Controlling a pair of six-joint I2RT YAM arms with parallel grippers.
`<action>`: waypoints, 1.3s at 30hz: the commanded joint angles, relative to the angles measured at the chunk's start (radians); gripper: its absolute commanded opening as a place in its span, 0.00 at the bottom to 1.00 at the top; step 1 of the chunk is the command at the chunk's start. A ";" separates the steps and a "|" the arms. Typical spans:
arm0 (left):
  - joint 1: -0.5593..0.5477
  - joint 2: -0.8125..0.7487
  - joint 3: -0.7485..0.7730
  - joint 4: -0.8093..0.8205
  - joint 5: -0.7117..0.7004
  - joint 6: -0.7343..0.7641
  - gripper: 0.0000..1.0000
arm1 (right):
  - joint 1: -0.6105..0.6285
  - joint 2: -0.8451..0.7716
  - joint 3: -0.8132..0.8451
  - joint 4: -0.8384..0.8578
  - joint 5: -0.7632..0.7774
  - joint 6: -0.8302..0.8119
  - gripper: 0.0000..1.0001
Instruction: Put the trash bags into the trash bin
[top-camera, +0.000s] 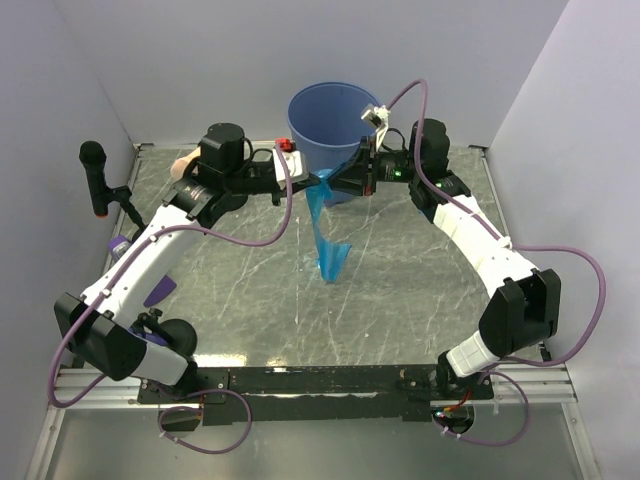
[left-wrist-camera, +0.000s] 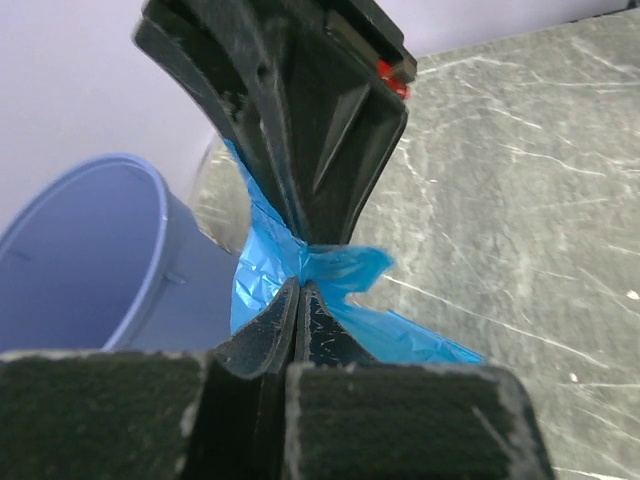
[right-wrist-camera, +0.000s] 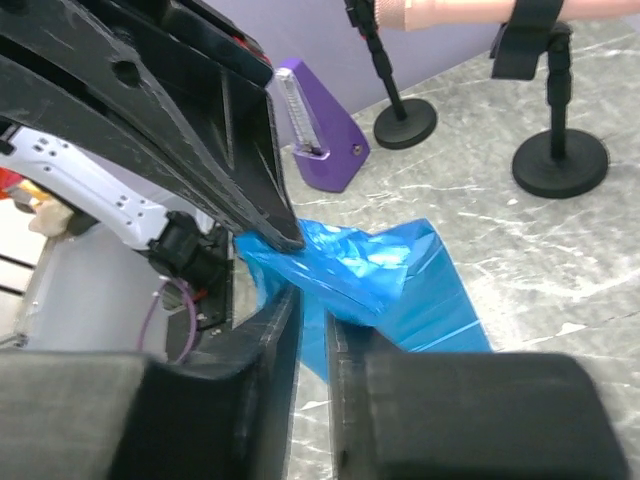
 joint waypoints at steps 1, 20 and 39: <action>-0.004 0.007 0.036 -0.016 0.053 0.025 0.01 | 0.006 -0.050 0.014 0.036 -0.038 -0.030 0.30; -0.003 0.052 0.107 -0.112 0.122 0.117 0.01 | 0.034 0.017 0.051 0.116 -0.093 0.053 0.36; 0.071 0.060 0.096 -0.112 0.119 0.025 0.01 | -0.044 -0.001 0.004 0.062 0.028 0.053 0.00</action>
